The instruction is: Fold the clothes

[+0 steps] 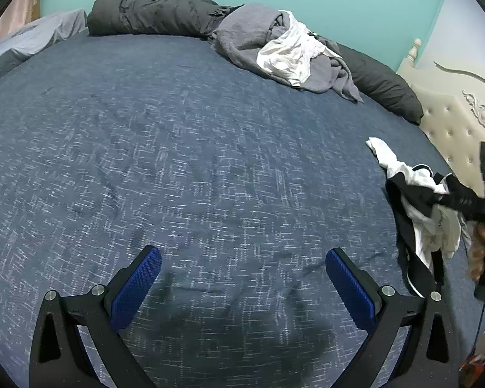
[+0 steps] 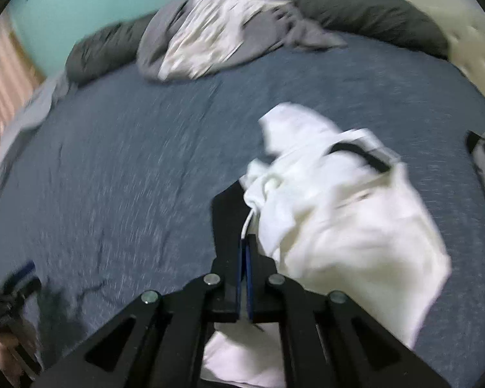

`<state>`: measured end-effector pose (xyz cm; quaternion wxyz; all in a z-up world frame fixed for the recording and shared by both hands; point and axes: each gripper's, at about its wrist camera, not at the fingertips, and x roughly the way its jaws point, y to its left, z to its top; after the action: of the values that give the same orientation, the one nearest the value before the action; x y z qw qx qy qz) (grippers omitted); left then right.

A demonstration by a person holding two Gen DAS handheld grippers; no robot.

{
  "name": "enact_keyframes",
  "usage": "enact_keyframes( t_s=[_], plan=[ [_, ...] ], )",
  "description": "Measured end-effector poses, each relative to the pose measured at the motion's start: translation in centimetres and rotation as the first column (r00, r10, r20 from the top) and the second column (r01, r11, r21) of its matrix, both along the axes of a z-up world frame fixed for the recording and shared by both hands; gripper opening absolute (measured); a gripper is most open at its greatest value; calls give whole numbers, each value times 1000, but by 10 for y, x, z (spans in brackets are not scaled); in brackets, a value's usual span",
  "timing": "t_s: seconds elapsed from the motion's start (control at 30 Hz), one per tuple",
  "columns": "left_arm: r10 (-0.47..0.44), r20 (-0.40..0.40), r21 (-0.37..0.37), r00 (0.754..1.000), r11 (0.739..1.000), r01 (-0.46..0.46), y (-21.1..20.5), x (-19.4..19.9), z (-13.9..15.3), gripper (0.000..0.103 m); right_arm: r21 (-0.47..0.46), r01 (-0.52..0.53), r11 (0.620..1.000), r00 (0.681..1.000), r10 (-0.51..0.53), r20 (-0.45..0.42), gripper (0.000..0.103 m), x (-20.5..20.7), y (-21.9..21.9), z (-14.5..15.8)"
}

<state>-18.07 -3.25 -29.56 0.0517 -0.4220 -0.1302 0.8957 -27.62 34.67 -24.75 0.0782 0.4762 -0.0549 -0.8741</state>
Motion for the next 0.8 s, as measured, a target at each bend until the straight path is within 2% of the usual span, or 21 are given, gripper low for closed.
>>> enact_keyframes(
  t_s=[0.1, 0.23, 0.4, 0.5, 0.57, 0.63, 0.8],
  plan=[
    [-11, -1, 1, 1000, 1000, 11, 7, -1, 1, 103, -13, 86, 996, 996, -87, -28, 2, 7, 41, 15],
    [-23, -2, 1, 1000, 1000, 23, 17, -3, 2, 103, -11, 174, 985, 985, -174, -13, 2, 9, 83, 15],
    [-44, 1, -6, 999, 999, 44, 32, -7, 0, 103, -39, 216, 976, 976, -215, 42, 2, 8, 106, -2],
    [-54, 3, -9, 999, 999, 54, 39, -9, -1, 103, -57, 225, 973, 974, -223, 37, 3, 11, 112, -1],
    [-58, 4, -11, 998, 998, 58, 44, -11, -1, 103, -26, 225, 974, 974, -225, -5, 15, 12, 111, 8],
    [-62, 6, -12, 998, 998, 62, 47, -12, -2, 103, 0, 203, 979, 977, -203, -59, 41, 13, 106, 17],
    [-74, 5, -17, 997, 997, 74, 53, -12, -2, 103, 61, 43, 997, 992, -36, -120, 43, 15, 72, 33]
  ],
)
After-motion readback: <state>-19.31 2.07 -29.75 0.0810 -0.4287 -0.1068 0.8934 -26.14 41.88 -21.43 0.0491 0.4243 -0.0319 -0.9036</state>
